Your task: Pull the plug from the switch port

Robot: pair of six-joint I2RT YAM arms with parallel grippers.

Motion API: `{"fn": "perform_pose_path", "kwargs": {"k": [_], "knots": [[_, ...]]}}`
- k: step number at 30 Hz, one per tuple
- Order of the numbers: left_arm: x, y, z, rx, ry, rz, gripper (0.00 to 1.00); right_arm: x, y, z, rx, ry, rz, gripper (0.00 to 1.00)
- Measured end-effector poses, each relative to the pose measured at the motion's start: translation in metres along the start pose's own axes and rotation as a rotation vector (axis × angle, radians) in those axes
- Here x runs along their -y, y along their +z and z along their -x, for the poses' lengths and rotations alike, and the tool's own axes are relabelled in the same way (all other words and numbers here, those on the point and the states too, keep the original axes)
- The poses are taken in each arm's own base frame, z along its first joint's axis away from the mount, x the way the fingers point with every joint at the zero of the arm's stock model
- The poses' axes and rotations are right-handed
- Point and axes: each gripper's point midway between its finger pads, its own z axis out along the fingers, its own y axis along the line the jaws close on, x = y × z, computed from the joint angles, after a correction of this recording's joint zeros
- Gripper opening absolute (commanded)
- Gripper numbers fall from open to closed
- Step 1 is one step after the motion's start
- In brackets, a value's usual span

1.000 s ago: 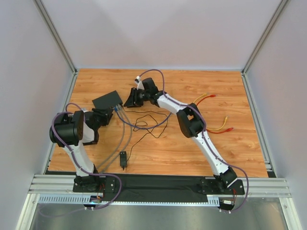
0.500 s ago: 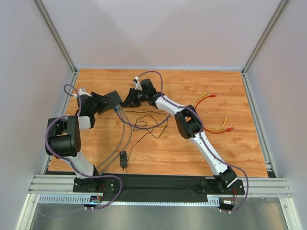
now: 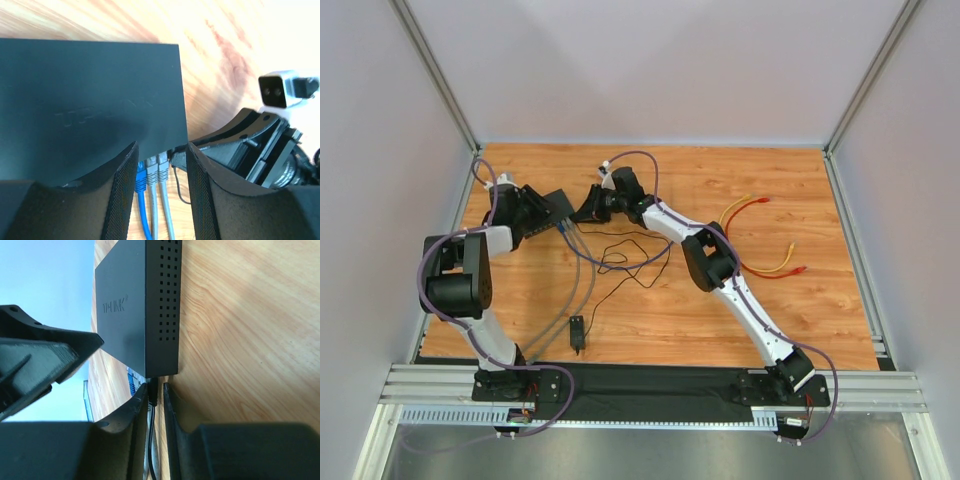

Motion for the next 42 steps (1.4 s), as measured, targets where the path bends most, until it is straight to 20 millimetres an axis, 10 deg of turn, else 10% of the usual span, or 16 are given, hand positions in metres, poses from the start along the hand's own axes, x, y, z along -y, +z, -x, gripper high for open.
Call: {"fn": "perform_pose_path", "kwargs": {"k": [12,21,42], "knots": [[0.0,0.01,-0.008,-0.074,0.093,0.098,0.5,-0.002,0.002,0.001,0.011,0.028,0.004,0.1],[0.037,0.012,0.002,-0.099,0.396,0.204,0.53,-0.001,0.003,0.0,0.018,0.043,0.028,0.06],[-0.003,0.012,-0.023,-0.325,0.728,0.523,0.52,-0.001,-0.001,-0.001,0.023,0.058,0.026,0.02]]}}
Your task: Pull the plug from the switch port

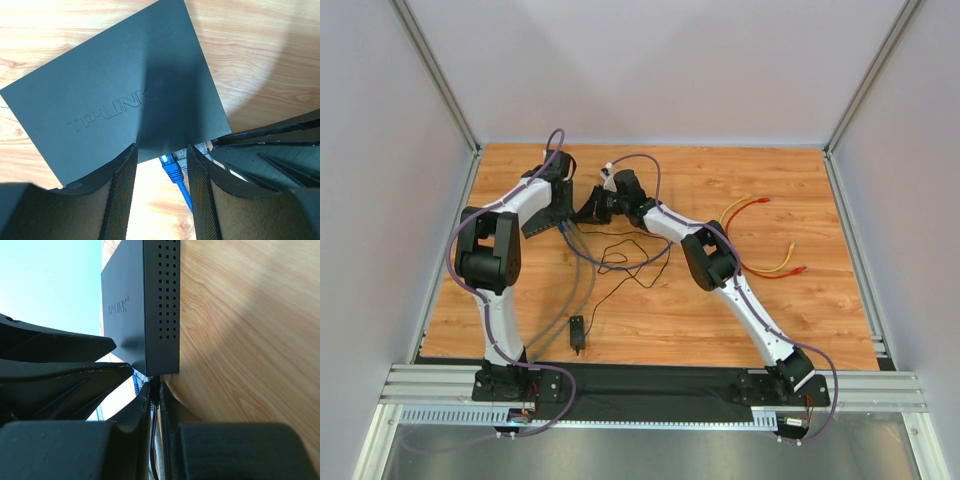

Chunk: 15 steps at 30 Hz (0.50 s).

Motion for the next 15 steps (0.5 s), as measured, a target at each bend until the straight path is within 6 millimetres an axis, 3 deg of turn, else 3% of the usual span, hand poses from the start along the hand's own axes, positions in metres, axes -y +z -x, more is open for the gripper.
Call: {"fn": "perform_pose_path", "kwargs": {"k": [15], "knots": [[0.0082,0.0027,-0.0015,-0.027,0.041,0.03,0.54,-0.0002,-0.0009,-0.0003,0.006,0.012,0.001,0.03]]}}
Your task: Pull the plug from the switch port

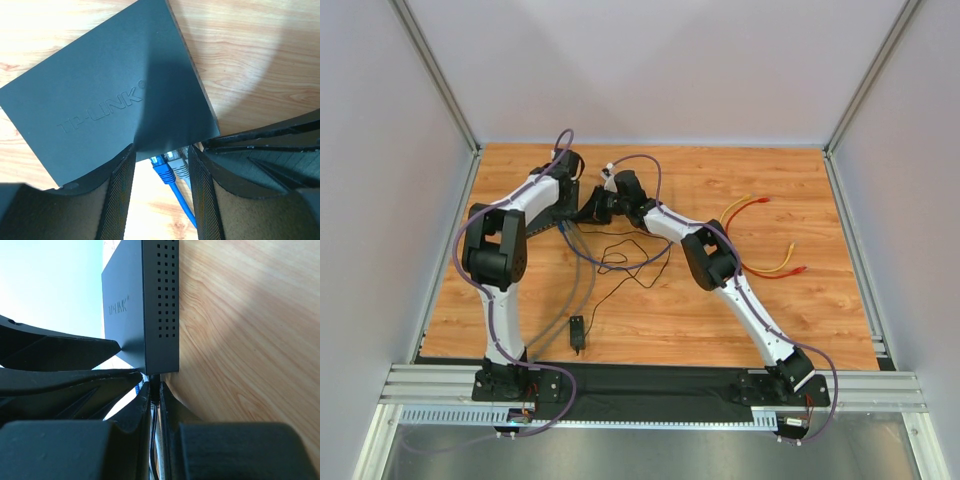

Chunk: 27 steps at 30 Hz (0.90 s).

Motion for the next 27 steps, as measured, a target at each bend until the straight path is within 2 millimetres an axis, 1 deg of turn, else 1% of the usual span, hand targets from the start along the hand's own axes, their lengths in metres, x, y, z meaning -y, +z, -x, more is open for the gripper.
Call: {"fn": "perform_pose_path", "kwargs": {"k": [8,14,21,24,27], "knots": [[0.002,0.002,0.001,-0.046,0.026,0.03,0.54,0.001,-0.002,-0.002,0.015,0.001,-0.014,0.0],[-0.002,0.005,0.006,-0.038,0.018,0.051,0.54,0.004,-0.01,-0.016,-0.01,0.022,-0.04,0.0],[-0.002,0.007,0.008,-0.029,0.015,0.053,0.54,0.004,-0.017,-0.023,-0.016,0.005,-0.053,0.0],[-0.001,0.004,0.006,-0.009,0.001,0.033,0.54,0.005,-0.026,-0.025,-0.025,-0.022,-0.088,0.0],[-0.001,-0.004,-0.005,-0.004,-0.012,0.001,0.54,0.008,-0.047,-0.028,-0.031,-0.054,-0.151,0.0]]}}
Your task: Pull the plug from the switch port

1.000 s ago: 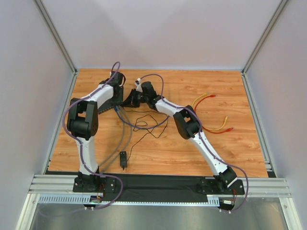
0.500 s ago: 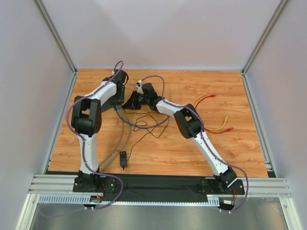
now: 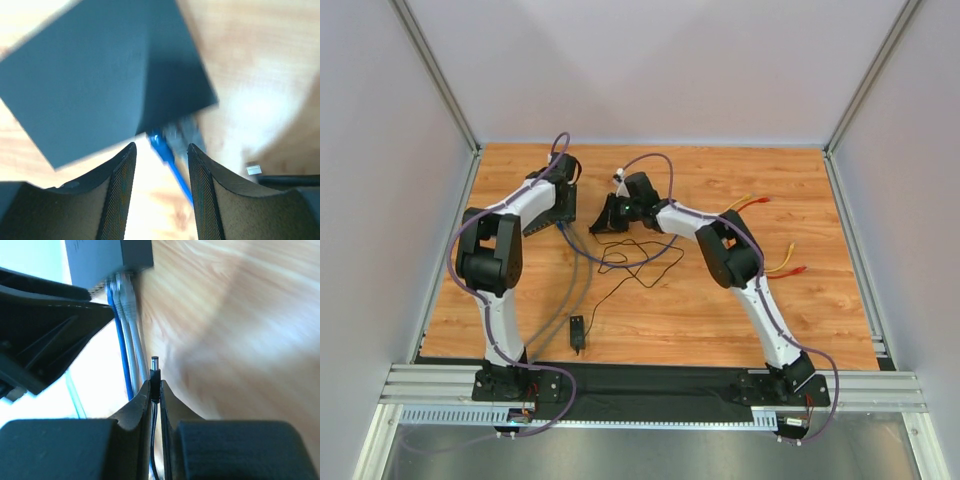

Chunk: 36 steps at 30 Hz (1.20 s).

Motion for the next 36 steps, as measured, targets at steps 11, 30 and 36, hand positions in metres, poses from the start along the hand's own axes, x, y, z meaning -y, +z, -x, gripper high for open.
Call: {"fn": "perform_pose_path", "kwargs": {"k": [11,30,36], "knots": [[-0.007,-0.051,0.003,0.13,-0.058,-0.075,0.57,-0.062,-0.164,0.078,0.245,-0.174,-0.092,0.01],[-0.026,-0.031,-0.011,0.103,-0.178,-0.156,0.57,0.126,-0.302,-0.014,0.222,-0.033,-0.816,0.64],[-0.038,-0.03,-0.001,0.124,-0.201,-0.16,0.57,0.049,-0.26,0.046,0.289,-0.27,-0.749,0.67]]}}
